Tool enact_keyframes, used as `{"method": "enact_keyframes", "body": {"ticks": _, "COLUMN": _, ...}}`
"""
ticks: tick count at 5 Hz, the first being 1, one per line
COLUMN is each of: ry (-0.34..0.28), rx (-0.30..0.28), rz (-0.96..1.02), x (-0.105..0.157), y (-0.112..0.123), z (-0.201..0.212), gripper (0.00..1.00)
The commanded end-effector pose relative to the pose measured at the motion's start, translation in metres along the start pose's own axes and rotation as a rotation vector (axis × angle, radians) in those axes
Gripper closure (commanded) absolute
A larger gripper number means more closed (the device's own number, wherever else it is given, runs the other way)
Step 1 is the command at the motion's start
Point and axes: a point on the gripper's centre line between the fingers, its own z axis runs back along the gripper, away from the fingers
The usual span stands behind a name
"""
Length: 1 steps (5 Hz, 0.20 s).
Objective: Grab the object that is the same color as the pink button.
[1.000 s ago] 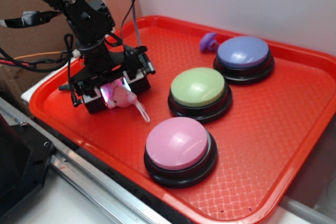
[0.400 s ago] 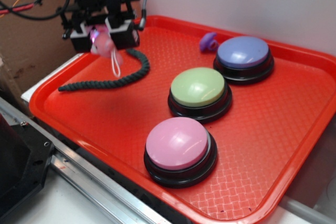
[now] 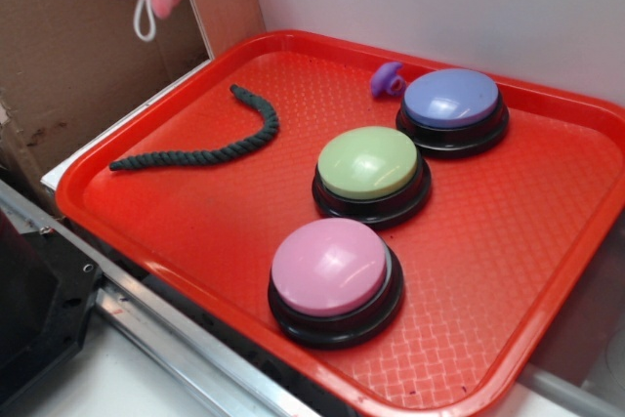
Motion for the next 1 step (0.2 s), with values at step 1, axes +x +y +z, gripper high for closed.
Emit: {"method": "enact_keyframes", "body": {"ticks": 1, "ry": -0.059, "rx": 0.005, "rz": -0.049, "x": -0.0004, "y": -0.0060, "z": 0.0241, "gripper": 1.00}}
